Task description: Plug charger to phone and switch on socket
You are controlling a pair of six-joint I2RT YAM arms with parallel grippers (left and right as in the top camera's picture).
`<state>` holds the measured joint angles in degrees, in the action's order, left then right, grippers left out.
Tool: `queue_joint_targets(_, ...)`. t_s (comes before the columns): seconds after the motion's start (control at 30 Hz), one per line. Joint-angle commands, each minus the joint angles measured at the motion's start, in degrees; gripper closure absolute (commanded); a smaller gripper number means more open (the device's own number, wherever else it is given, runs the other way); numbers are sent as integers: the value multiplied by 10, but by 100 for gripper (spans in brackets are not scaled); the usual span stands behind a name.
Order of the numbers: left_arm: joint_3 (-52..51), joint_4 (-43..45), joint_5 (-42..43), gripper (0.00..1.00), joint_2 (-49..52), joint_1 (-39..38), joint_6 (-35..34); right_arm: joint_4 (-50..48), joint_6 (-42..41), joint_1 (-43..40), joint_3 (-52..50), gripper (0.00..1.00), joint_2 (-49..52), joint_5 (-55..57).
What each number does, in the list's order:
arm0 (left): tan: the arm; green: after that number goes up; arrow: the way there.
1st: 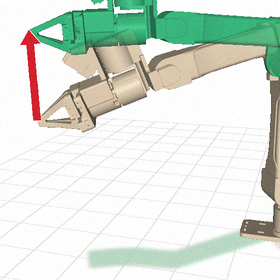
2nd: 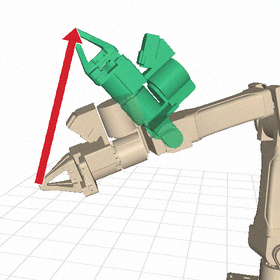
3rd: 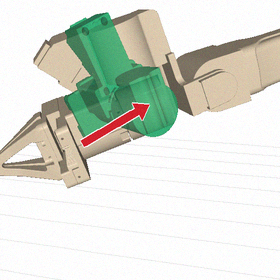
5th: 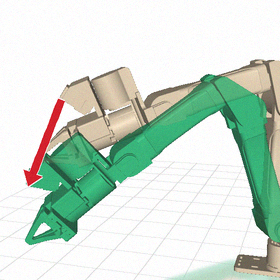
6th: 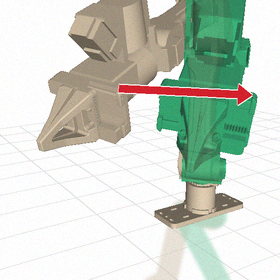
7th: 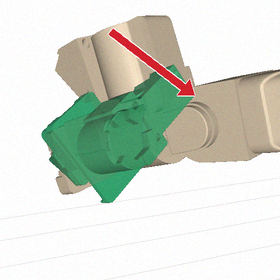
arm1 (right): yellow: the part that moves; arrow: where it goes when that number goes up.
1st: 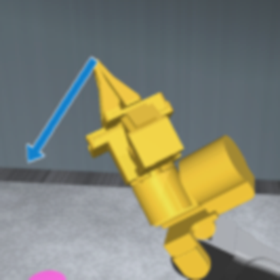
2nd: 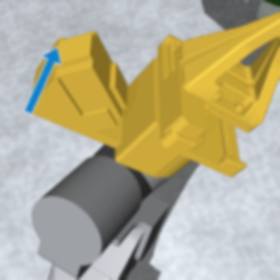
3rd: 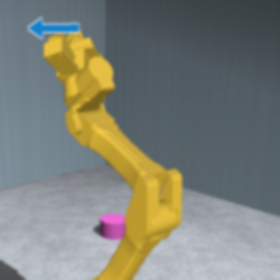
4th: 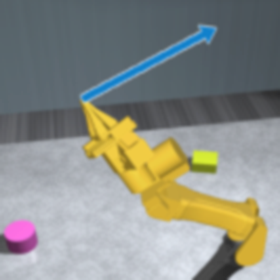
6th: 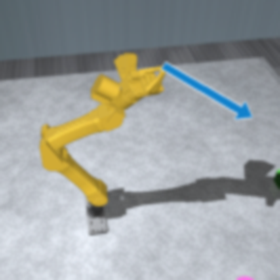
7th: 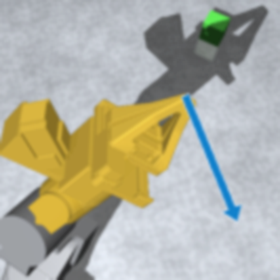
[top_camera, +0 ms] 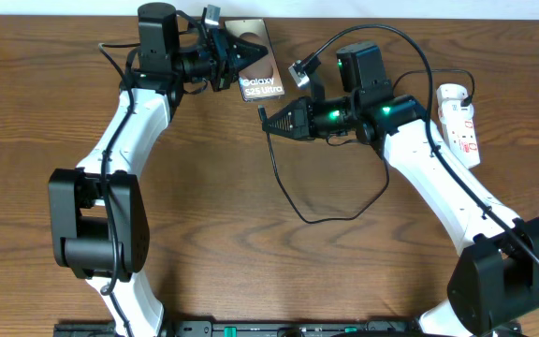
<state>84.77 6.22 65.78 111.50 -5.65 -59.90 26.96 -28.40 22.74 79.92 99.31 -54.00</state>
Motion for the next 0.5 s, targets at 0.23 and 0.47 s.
queue_joint_targets(0.23,11,2,13,93,0,12,12,9,28,-6,-1,99,5,-21)
queue_joint_targets(0.47,11,0,23,93,0,12,19,7,34,-7,-1,99,5,-21)
